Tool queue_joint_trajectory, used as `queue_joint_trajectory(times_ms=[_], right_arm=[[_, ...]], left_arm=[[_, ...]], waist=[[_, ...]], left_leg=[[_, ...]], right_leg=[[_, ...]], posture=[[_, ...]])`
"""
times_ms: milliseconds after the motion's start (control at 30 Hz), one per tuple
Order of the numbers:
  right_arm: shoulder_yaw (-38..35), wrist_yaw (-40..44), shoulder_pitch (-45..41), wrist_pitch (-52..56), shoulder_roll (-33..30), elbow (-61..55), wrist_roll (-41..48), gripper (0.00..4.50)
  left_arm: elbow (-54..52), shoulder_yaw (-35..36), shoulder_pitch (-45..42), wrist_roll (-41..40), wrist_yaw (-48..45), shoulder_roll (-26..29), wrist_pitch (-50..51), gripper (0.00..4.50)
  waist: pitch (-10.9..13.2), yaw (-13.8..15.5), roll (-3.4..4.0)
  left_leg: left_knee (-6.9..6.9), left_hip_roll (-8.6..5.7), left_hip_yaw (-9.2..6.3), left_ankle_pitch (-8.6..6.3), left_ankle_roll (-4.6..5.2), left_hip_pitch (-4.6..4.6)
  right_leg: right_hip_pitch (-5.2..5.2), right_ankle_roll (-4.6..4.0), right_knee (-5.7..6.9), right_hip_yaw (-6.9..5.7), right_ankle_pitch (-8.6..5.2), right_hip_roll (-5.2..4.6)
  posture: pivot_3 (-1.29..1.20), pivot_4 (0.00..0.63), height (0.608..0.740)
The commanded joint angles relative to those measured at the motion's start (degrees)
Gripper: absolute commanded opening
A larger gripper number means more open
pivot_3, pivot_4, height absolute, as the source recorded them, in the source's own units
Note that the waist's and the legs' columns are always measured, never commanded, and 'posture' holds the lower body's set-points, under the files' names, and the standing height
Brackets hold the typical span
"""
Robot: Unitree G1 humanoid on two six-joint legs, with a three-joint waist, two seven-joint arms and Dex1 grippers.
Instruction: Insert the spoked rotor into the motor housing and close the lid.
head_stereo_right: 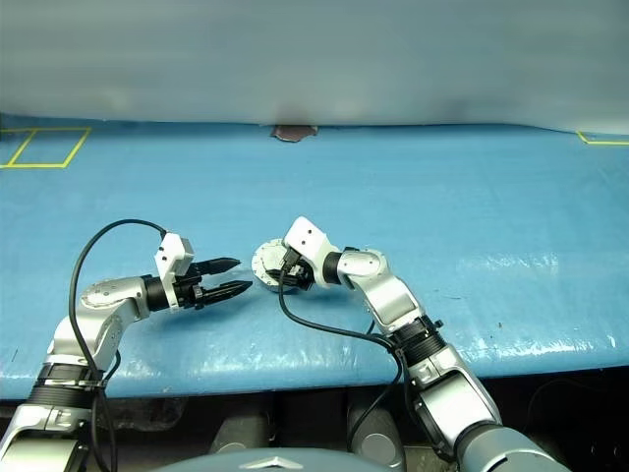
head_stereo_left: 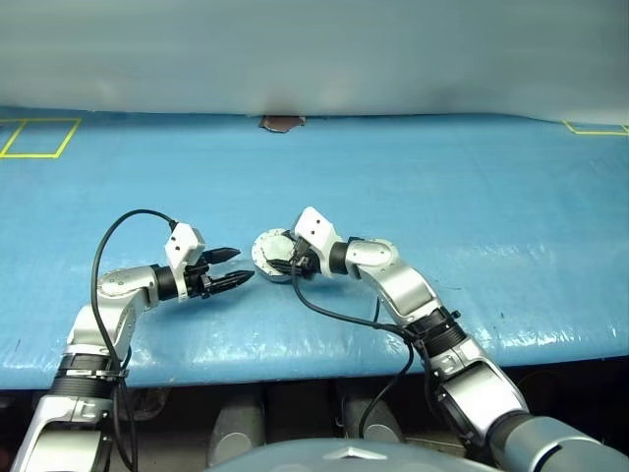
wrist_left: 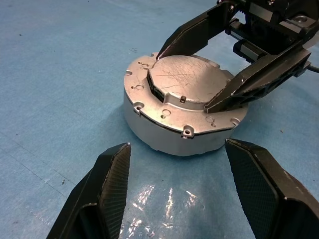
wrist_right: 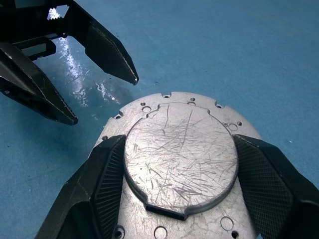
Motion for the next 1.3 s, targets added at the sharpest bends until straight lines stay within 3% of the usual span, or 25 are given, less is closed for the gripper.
queue_joint_trajectory(times_ms=[33,667,867,1300], right_arm=[[0.0,-1.7,0.4,0.9,-1.6,4.5,-3.1,3.03],[1.5,-0.7,-0.4,-2.0,-3.5,5.6,-4.3,3.03],[-1.1,-1.5,-0.9,-1.3,-2.0,5.2,-1.6,3.03],[2.6,0.8,-1.9,-1.0,-4.9,3.2,-4.6,3.03]], left_arm=[[-1.4,0.3,-0.5,-0.3,-0.4,0.3,-0.5,3.3],[-1.7,0.4,-0.1,-0.4,-0.2,0.3,-0.5,3.3],[-1.5,0.3,-0.2,-0.3,-0.2,0.1,-0.5,3.3],[-1.6,0.5,0.0,-0.4,0.1,0.0,-0.6,3.3]], waist=[[0.0,0.0,0.0],[0.0,0.0,0.01],[0.0,0.0,0.01],[0.0,0.6,0.02]], left_leg=[[0.0,0.0,0.0,0.0,0.0,0.01],[0.02,0.01,0.03,0.03,0.04,0.05],[0.02,0.01,0.03,0.03,0.04,0.03],[-0.01,-0.04,0.03,0.03,0.04,-0.03]], right_leg=[[0.01,0.0,0.0,0.0,0.0,0.0],[0.04,0.0,0.02,-0.02,0.0,-0.04],[0.03,0.0,0.01,-0.02,0.0,-0.05],[-0.02,0.0,-0.03,-0.03,0.0,-0.1]], posture=[[0.0,0.15,0.74],[0.0,0.15,0.74],[0.0,0.15,0.74],[0.0,0.15,0.74]])
